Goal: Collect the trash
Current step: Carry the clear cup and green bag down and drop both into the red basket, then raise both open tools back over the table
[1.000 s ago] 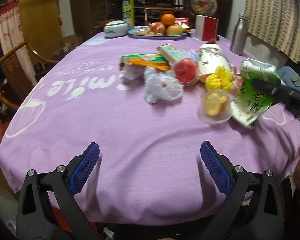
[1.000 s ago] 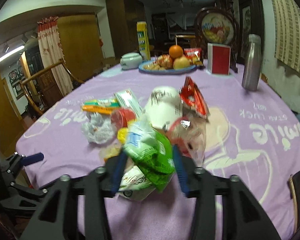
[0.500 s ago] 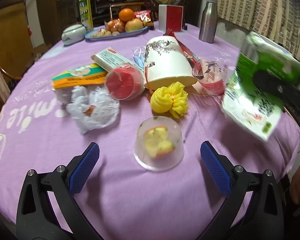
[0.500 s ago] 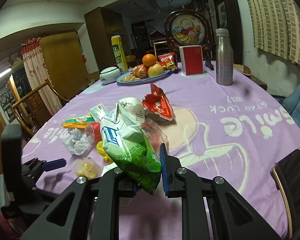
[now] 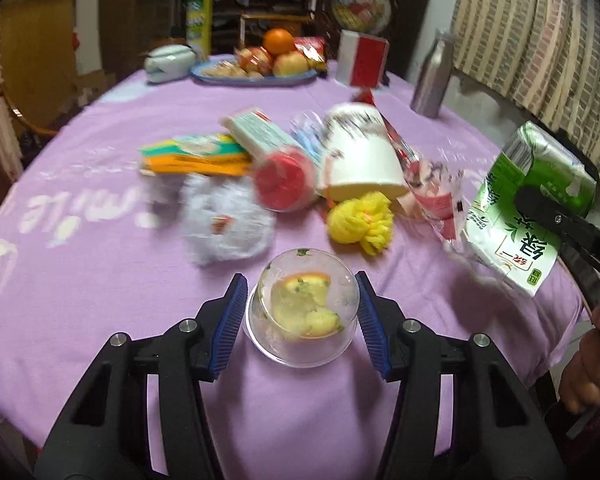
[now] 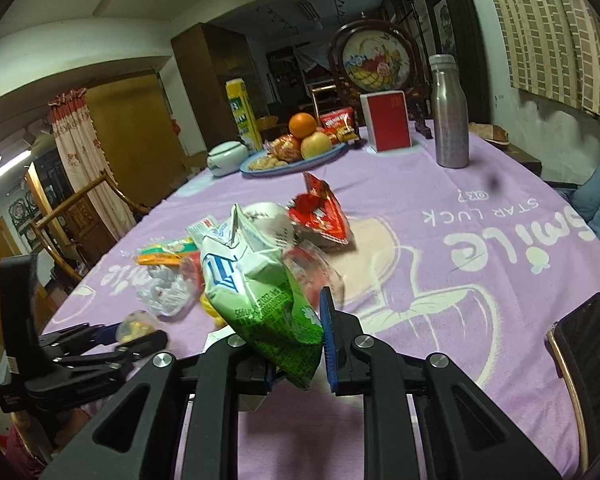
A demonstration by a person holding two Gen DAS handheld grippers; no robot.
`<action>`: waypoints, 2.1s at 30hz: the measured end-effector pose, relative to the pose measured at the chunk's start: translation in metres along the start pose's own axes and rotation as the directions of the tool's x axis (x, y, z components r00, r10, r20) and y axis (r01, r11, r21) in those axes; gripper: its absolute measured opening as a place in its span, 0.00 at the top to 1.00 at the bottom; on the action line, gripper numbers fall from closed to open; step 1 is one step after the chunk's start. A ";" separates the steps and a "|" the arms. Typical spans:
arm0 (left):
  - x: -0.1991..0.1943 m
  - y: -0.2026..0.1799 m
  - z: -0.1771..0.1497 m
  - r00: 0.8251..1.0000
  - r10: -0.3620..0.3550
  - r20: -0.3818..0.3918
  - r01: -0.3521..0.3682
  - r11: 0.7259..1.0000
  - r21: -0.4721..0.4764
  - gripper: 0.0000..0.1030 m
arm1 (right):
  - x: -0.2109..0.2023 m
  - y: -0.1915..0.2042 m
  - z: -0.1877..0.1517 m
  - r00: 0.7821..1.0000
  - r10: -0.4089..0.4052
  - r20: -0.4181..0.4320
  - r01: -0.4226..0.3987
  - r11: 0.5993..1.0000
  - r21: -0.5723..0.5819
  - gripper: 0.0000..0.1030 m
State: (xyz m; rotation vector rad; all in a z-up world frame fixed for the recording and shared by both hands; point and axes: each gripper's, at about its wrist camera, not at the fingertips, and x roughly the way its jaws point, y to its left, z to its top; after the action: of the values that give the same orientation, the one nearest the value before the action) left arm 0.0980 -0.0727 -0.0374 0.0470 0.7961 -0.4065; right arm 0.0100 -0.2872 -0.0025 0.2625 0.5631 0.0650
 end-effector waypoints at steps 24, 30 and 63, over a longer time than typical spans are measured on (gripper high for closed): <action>-0.159 0.231 -0.152 0.924 0.358 -0.135 -0.383 0.858 -0.342 0.47 | 0.017 0.261 -0.043 0.873 0.370 -0.317 -0.466 0.824 -0.323 0.82; -0.167 0.261 -0.186 0.897 0.412 -0.159 -0.441 0.818 -0.368 0.17 | 0.028 0.338 -0.067 0.824 0.368 -0.431 -0.539 0.744 -0.396 0.82; -0.192 0.290 -0.196 0.837 0.536 -0.109 -0.522 0.723 -0.452 0.07 | 0.040 0.369 -0.068 0.842 0.350 -0.410 -0.515 0.746 -0.422 0.44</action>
State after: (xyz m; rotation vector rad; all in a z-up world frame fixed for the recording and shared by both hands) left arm -0.0490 0.2965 -0.0727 -0.1806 0.7948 0.3434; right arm 0.0112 0.0891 0.0191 -0.1604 0.7617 0.7280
